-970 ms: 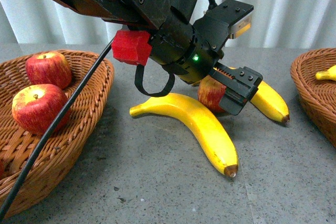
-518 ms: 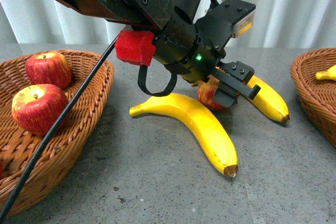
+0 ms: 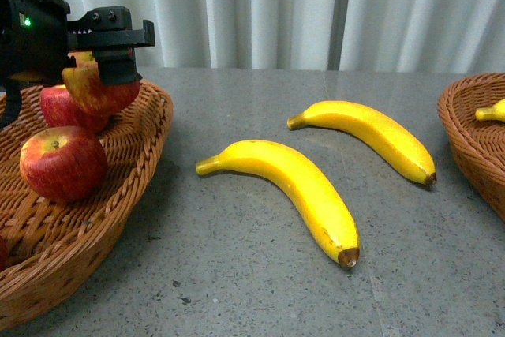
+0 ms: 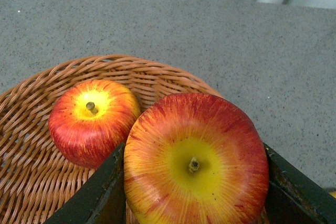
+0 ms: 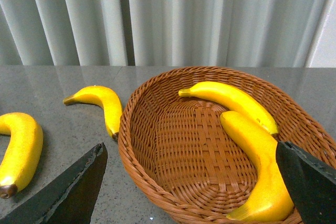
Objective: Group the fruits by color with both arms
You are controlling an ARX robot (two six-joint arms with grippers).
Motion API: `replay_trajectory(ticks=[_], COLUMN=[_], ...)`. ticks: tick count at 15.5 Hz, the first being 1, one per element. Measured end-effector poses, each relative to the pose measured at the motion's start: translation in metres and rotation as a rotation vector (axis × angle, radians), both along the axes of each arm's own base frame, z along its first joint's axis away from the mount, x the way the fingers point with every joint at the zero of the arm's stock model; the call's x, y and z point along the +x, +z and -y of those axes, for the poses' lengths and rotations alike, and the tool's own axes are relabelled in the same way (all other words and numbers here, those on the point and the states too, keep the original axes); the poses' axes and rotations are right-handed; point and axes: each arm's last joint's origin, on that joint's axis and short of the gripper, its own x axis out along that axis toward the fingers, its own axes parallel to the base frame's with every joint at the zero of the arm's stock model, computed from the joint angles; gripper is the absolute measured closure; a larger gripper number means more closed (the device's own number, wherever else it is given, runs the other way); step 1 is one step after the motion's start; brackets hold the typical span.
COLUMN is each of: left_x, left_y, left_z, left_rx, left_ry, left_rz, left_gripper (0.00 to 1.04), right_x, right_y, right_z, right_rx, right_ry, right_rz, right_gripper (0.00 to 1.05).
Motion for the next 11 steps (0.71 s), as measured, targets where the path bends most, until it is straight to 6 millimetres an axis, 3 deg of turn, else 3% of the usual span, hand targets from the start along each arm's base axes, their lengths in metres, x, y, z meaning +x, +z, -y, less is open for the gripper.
replay_trajectory(ticks=[9, 11], left_x=[0.003, 0.003], left_y=[-0.01, -0.01], left_z=[-0.001, -0.001], left_rx=[-0.028, -0.037], left_ry=[0.012, 0.016], left_rz=[-0.035, -0.034], left_gripper=[0.42, 0.18], right_x=[0.0, 0.0], right_y=[0.0, 0.0], right_z=[0.0, 0.0], right_rx=[0.0, 0.0], right_ry=[0.0, 0.0], right_rz=[0.0, 0.0], right_gripper=[0.07, 0.07])
